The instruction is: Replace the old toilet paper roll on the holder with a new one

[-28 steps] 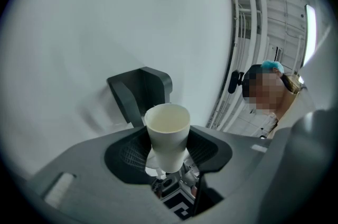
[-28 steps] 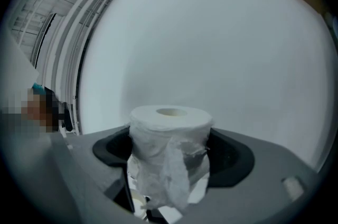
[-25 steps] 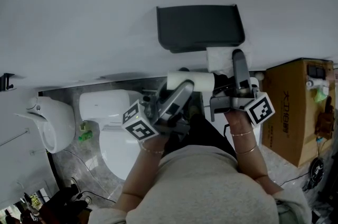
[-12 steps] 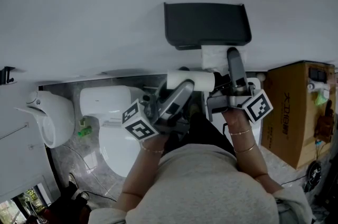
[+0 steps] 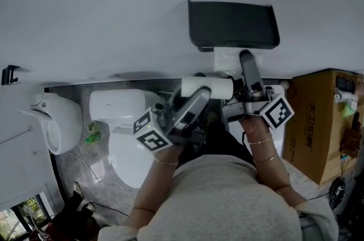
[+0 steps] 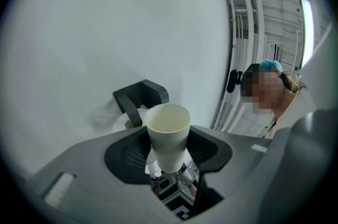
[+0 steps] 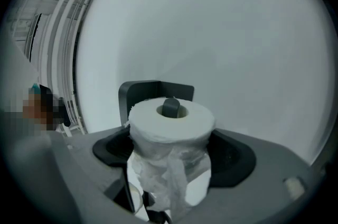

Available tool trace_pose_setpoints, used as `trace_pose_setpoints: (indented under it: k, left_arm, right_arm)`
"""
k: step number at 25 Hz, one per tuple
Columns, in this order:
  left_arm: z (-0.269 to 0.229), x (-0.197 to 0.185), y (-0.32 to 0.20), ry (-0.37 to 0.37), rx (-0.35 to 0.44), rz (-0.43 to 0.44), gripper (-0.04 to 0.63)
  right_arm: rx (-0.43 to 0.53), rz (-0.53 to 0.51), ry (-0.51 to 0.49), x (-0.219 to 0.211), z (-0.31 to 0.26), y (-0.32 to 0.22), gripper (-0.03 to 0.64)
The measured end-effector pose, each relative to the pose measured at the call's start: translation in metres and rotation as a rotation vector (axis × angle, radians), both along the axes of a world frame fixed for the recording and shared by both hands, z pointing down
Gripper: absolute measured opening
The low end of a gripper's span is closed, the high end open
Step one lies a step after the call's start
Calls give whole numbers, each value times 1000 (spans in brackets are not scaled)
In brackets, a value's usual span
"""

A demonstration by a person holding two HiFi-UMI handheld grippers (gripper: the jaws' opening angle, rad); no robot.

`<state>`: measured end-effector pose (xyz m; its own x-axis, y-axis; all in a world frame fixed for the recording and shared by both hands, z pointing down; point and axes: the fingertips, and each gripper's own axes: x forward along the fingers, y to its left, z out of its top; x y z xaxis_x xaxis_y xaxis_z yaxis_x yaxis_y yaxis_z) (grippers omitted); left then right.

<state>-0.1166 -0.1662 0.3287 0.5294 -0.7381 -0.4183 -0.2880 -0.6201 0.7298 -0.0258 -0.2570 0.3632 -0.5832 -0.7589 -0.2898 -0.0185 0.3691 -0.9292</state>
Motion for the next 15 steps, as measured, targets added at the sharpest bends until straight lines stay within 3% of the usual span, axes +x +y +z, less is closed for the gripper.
trace_pose_setpoints:
  k: [15]
  left_arm:
    - [6,-3,3,-16,-8,-31,210]
  right_arm:
    - [-20,-47,27,-9,10,-2,419]
